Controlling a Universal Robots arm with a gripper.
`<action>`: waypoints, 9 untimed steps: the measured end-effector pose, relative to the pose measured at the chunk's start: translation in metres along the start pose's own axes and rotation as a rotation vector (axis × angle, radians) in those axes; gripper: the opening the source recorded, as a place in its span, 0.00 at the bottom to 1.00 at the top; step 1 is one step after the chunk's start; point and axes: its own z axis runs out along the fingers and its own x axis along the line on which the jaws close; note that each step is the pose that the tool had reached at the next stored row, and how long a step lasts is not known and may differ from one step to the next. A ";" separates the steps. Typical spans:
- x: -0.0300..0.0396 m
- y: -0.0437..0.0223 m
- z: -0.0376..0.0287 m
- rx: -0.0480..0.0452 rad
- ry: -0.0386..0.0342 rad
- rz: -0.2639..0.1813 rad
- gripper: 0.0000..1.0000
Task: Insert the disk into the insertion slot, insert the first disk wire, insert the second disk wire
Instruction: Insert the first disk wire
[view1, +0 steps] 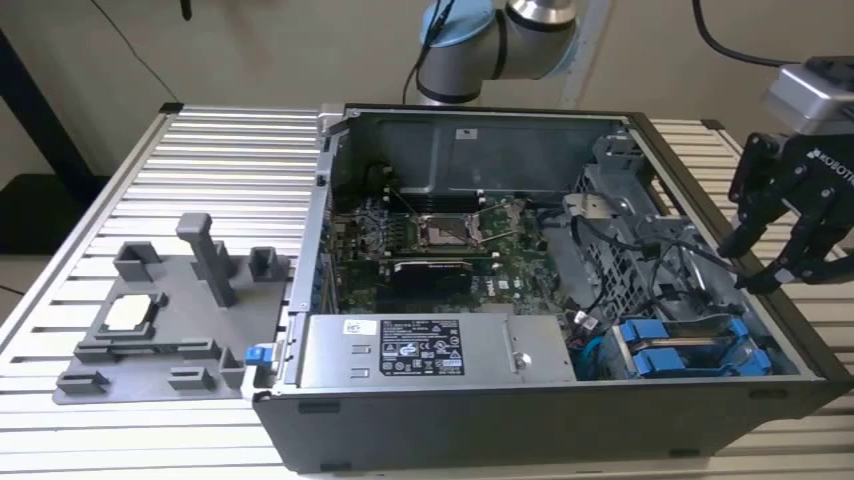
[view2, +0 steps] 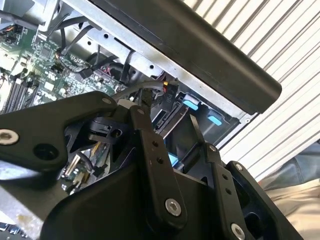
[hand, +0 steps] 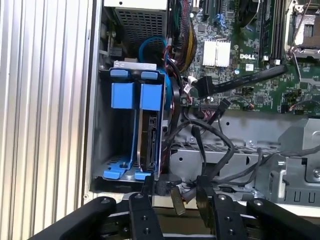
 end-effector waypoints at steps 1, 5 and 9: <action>-0.0001 -0.0001 0.0001 0.0049 0.0007 -0.006 0.47; -0.0001 -0.0002 0.0017 0.0316 0.0035 -0.020 0.47; 0.0001 -0.0005 0.0032 0.0332 0.0066 -0.062 0.47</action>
